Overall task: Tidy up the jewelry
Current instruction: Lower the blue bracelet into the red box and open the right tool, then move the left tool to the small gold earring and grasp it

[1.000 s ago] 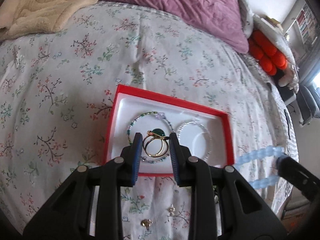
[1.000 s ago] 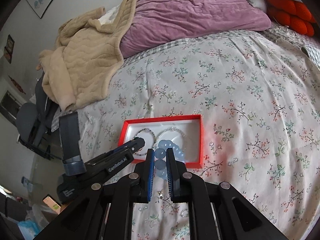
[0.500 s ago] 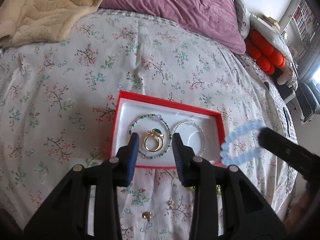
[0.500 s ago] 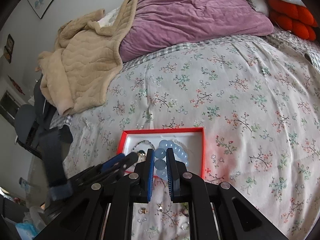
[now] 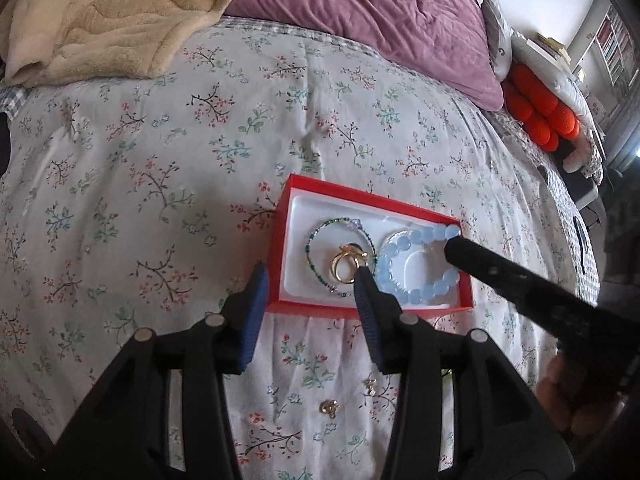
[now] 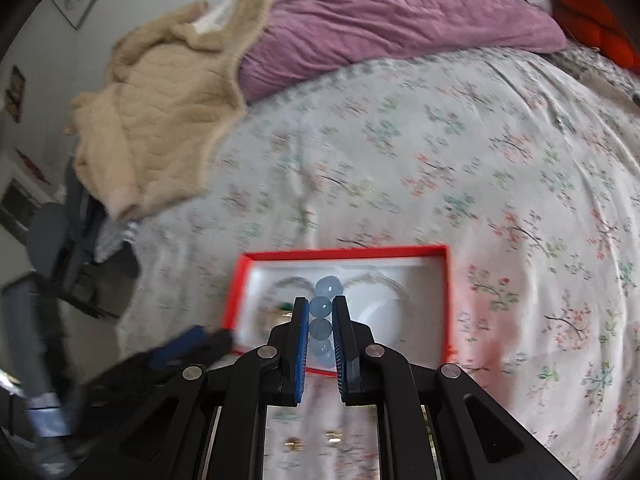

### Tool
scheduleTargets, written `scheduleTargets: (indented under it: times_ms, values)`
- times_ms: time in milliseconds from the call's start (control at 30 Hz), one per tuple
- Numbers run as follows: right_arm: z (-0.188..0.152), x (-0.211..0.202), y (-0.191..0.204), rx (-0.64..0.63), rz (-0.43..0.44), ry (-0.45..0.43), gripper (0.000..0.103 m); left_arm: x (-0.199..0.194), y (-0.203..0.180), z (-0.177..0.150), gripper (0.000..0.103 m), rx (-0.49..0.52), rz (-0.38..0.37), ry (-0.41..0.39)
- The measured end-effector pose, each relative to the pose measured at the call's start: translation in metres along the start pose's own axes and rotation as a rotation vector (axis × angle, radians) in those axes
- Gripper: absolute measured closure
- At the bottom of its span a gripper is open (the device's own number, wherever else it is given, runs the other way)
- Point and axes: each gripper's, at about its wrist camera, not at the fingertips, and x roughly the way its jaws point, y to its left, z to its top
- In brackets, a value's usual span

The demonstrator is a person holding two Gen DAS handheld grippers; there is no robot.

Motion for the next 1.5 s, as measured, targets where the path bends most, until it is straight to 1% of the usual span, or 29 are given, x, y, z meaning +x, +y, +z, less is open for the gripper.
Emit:
scheduleTargets:
  times_ms: [67,267,300,333,400,533,567,633,667,733,967,1200,1333,1500]
  values:
    - [-0.001,0.005,-0.007,0.003,-0.028,0.008,0.091,0.000,-0.001,0.000,0.057,0.008,0.006,0.006]
    - [-0.001,0.006,-0.018,0.003,-0.066,0.016,0.091,0.001,-0.001,-0.002,0.056,0.015,0.020,0.026]
    - [-0.002,0.007,-0.019,-0.002,-0.071,0.019,0.088,0.002,0.000,-0.002,0.055,0.015,0.023,0.031]
    - [-0.002,0.007,-0.019,-0.009,-0.079,0.020,0.088,0.002,0.000,-0.003,0.053,0.014,0.026,0.035]
    - [-0.002,0.006,-0.018,-0.024,-0.118,0.018,0.085,0.003,-0.001,-0.003,0.048,0.017,0.032,0.045]
    - [-0.004,0.001,-0.016,-0.045,-0.127,0.033,0.080,-0.001,0.000,-0.006,0.040,0.021,0.041,0.052]
    - [-0.005,-0.002,-0.016,-0.049,-0.129,0.037,0.074,-0.002,-0.001,-0.007,0.039,0.024,0.042,0.055]
    - [-0.010,-0.008,-0.016,-0.049,-0.133,0.040,0.052,-0.004,-0.001,-0.010,0.035,0.033,0.047,0.063]
    - [-0.011,-0.011,-0.016,-0.050,-0.133,0.036,0.039,-0.005,-0.001,-0.013,0.034,0.036,0.052,0.068]
    - [-0.015,-0.019,-0.014,-0.062,-0.138,0.035,0.038,-0.005,0.000,-0.018,0.034,0.040,0.060,0.088]
    - [-0.033,-0.036,-0.015,-0.062,-0.152,0.082,0.038,-0.004,0.001,-0.038,0.034,0.046,0.062,0.154]
    - [-0.054,-0.041,-0.030,-0.026,-0.190,0.145,0.035,-0.002,0.001,-0.057,0.034,0.029,0.025,0.222]
    - [-0.064,-0.042,-0.041,0.005,-0.214,0.174,0.034,-0.001,-0.002,-0.066,0.034,0.030,0.003,0.241]
    - [-0.073,-0.040,-0.052,0.031,-0.230,0.206,0.033,0.002,-0.006,-0.073,0.034,0.039,0.000,0.257]
